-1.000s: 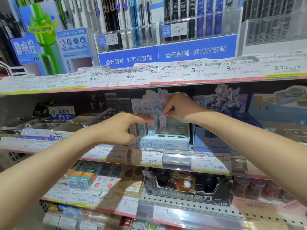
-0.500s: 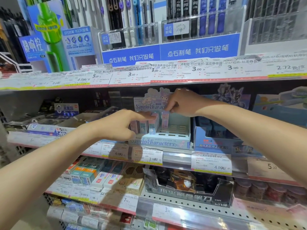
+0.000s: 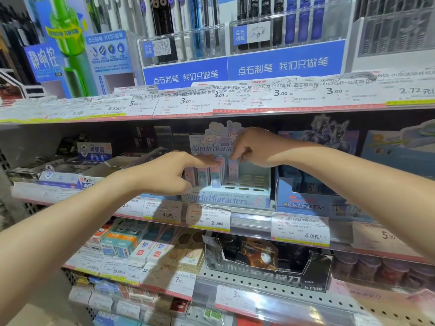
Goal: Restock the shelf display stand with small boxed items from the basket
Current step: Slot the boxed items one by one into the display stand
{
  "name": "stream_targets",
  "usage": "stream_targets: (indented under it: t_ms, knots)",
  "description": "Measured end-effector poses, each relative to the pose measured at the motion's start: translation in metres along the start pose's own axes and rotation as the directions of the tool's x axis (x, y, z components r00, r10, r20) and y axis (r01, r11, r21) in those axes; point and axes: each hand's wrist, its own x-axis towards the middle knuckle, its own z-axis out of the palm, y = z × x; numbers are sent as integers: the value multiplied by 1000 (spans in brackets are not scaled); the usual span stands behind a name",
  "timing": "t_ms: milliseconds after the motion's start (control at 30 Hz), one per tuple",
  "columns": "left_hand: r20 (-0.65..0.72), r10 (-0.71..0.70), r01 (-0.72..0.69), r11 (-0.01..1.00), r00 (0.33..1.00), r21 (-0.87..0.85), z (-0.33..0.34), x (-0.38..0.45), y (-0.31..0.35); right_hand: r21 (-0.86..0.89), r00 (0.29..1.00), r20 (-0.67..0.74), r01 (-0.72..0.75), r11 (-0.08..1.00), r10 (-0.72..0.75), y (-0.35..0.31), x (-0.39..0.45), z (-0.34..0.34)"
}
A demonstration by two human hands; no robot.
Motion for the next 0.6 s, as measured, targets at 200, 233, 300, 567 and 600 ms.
stream_targets:
  t_ms: [200, 233, 300, 567, 600]
  knots:
    - [-37, 7, -8, 999, 999, -34, 3, -2, 0, 14, 1000, -15, 0, 1000, 0, -2, -13, -1]
    - [-84, 8, -12, 999, 996, -50, 6, -2, -2, -3, 999, -48, -1, 1000, 1, -3, -16, 0]
    - [-229, 26, -46, 995, 973, -85, 14, -2, -4, -42, 991, -126, 28, 999, -33, -4, -22, 4]
    - [-560, 77, -143, 987, 825, -76, 25, -34, 18, 238, 928, -372, 129, 963, -33, -33, -66, 18]
    - [-556, 72, -155, 983, 828, -103, 26, -42, 22, 292, 928, -373, 136, 947, -18, -39, -72, 22]
